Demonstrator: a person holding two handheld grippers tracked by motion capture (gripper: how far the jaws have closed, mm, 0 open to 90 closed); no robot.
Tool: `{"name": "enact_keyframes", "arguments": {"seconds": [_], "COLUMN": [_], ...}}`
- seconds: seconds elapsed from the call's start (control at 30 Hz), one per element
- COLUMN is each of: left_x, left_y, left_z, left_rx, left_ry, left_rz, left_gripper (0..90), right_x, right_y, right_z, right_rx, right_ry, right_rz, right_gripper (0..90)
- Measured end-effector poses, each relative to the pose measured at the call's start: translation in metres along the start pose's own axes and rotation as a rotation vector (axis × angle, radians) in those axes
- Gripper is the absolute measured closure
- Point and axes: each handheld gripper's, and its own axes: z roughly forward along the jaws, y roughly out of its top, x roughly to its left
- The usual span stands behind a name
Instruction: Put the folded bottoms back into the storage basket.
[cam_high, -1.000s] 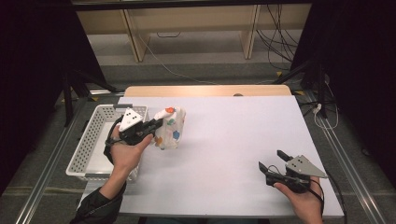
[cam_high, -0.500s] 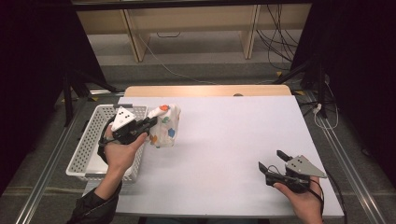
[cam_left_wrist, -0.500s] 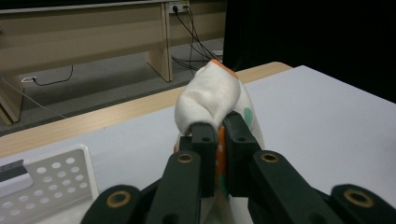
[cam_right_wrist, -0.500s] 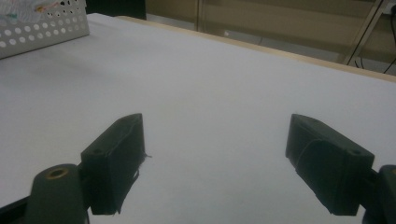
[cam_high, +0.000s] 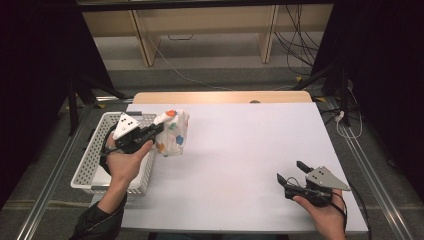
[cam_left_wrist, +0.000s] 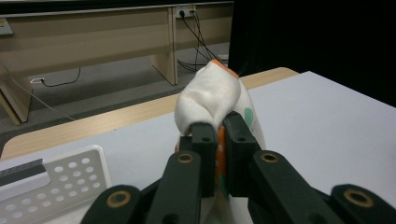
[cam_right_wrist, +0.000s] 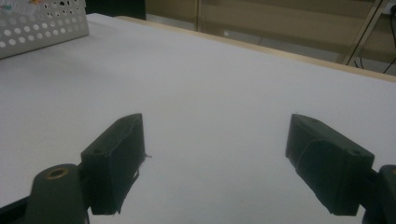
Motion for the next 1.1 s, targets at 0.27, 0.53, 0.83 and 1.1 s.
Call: {"name": "enact_keyframes", "arguments": {"seconds": [0.27,0.53,0.83,1.1], "left_x": [0.007,0.015,0.021,0.025], "left_y": [0.001,0.001,0.001,0.001], "left_z": [-0.005,-0.010,-0.014,-0.018], "left_rx": [-0.009,-0.014,-0.018,-0.022], "left_ry": [0.018,0.035,0.051,0.062], "left_rz": [-0.013,-0.022,-0.028,-0.032], "left_gripper": [84.0,84.0,84.1,84.1], "right_x": [0.000,0.000,0.000,0.000], "right_y": [0.000,0.000,0.000,0.000], "right_z": [0.000,0.000,0.000,0.000], "right_rx": [-0.002,-0.005,-0.001,-0.002], "right_ry": [-0.001,-0.002,-0.002,-0.002], "right_rz": [-0.001,-0.001,-0.001,-0.001], "right_gripper": [20.5,20.5,20.5,20.5]}}
